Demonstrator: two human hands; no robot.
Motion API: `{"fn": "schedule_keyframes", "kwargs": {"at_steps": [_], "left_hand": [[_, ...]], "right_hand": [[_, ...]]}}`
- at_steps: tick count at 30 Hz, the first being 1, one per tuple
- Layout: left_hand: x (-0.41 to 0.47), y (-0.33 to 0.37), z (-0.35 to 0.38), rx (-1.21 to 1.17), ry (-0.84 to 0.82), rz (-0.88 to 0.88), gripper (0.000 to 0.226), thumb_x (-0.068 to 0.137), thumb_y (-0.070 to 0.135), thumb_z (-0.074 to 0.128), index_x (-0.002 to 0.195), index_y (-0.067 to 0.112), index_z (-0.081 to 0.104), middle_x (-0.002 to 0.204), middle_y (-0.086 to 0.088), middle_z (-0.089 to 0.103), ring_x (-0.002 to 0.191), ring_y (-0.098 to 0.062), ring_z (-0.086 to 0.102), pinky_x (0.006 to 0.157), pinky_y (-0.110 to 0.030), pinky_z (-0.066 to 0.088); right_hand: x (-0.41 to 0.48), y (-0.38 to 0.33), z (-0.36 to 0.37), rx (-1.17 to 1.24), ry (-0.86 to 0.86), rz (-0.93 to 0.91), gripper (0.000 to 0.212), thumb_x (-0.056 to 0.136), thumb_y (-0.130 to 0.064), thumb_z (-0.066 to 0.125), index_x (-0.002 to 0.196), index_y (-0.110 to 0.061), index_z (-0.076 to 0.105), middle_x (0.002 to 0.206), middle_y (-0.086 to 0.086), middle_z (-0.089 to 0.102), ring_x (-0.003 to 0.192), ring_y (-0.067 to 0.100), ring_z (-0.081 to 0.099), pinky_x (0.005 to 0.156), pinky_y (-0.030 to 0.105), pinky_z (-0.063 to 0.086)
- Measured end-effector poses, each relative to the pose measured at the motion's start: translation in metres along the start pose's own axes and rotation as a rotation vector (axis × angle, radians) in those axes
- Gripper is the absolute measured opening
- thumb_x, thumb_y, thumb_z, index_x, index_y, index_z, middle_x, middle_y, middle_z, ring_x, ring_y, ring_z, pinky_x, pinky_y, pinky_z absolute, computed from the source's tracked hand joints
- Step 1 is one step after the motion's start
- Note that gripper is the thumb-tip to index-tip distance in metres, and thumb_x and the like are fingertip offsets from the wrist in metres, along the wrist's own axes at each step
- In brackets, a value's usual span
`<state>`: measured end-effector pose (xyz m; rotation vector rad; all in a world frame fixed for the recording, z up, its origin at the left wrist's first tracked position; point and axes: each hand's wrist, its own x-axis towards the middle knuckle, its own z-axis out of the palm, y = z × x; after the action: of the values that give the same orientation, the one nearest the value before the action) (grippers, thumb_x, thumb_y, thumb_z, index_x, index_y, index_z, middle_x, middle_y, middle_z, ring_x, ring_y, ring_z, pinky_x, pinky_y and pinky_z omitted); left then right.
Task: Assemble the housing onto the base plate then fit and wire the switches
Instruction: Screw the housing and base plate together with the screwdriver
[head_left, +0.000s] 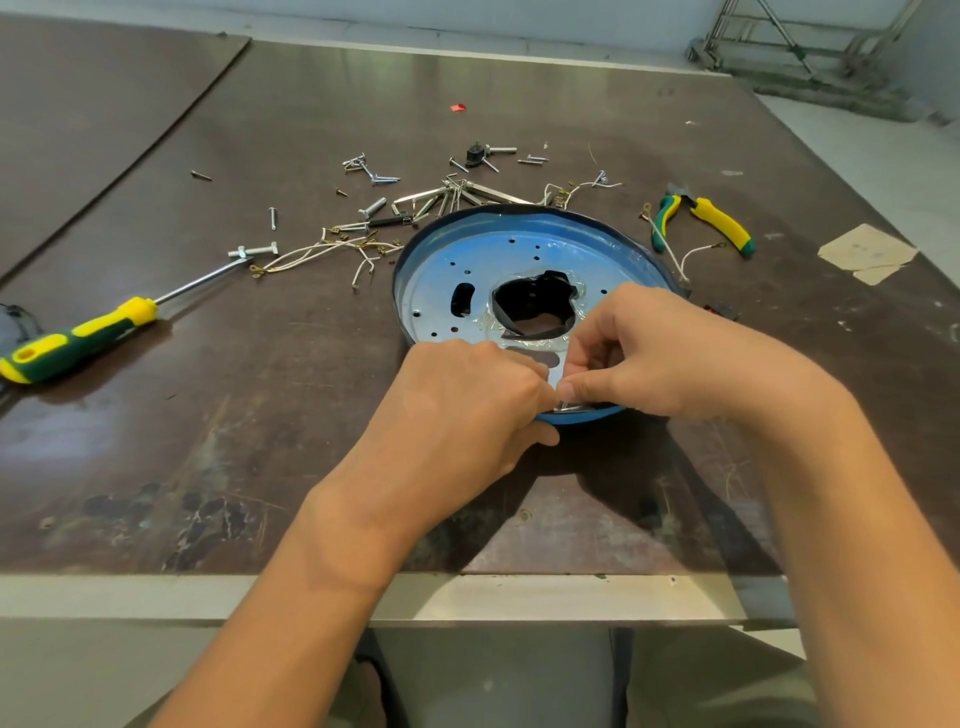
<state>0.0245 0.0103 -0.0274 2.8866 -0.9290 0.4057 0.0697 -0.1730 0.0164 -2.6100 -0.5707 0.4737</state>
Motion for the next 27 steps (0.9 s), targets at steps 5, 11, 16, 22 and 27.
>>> {"fn": "schedule_keyframes", "kwargs": {"at_steps": [5, 11, 16, 22, 27], "left_hand": [[-0.0017, 0.0020, -0.0029, 0.005, 0.003, 0.018, 0.034, 0.093, 0.057, 0.046, 0.112, 0.038, 0.066, 0.105, 0.015, 0.069, 0.090, -0.012, 0.066, 0.063, -0.031, 0.051], [-0.0026, 0.0040, -0.0061, 0.031, 0.000, 0.040, 0.038, 0.096, 0.057, 0.040, 0.119, 0.037, 0.062, 0.110, 0.014, 0.067, 0.093, -0.012, 0.065, 0.068, -0.032, 0.053], [-0.0036, 0.0038, -0.0063, 0.036, 0.004, 0.046, 0.038, 0.096, 0.058, 0.039, 0.118, 0.037, 0.062, 0.112, 0.015, 0.065, 0.096, -0.011, 0.064, 0.069, -0.032, 0.053], [-0.0023, 0.0033, -0.0058, 0.046, 0.006, 0.044, 0.038, 0.097, 0.058, 0.037, 0.120, 0.038, 0.061, 0.119, 0.016, 0.063, 0.101, -0.011, 0.064, 0.071, -0.032, 0.052], [-0.0028, 0.0038, -0.0077, 0.039, 0.016, 0.043, 0.036, 0.098, 0.055, 0.040, 0.123, 0.039, 0.060, 0.121, 0.017, 0.064, 0.100, -0.012, 0.065, 0.069, -0.031, 0.052]], "right_hand": [[-0.0014, 0.0000, -0.0043, 0.046, -0.101, -0.072, 0.013, 0.085, -0.037, 0.074, 0.072, -0.038, 0.071, 0.074, -0.014, 0.070, 0.070, 0.006, 0.064, 0.068, 0.029, 0.053], [-0.0029, -0.0006, -0.0041, 0.012, -0.125, -0.072, 0.014, 0.086, -0.039, 0.073, 0.072, -0.040, 0.069, 0.073, -0.022, 0.068, 0.070, -0.002, 0.062, 0.065, 0.018, 0.044], [-0.0022, -0.0006, -0.0024, 0.029, -0.086, -0.032, 0.012, 0.084, -0.037, 0.076, 0.073, -0.034, 0.072, 0.069, -0.019, 0.069, 0.064, -0.002, 0.061, 0.062, 0.019, 0.044], [-0.0016, -0.0023, -0.0014, 0.007, -0.129, -0.030, 0.012, 0.091, -0.035, 0.069, 0.081, -0.029, 0.073, 0.074, -0.005, 0.070, 0.069, 0.011, 0.062, 0.067, 0.032, 0.052], [-0.0030, -0.0041, 0.0009, 0.007, -0.113, -0.026, 0.017, 0.094, -0.035, 0.065, 0.079, -0.029, 0.071, 0.069, -0.005, 0.066, 0.061, 0.007, 0.054, 0.060, 0.025, 0.043]]}}
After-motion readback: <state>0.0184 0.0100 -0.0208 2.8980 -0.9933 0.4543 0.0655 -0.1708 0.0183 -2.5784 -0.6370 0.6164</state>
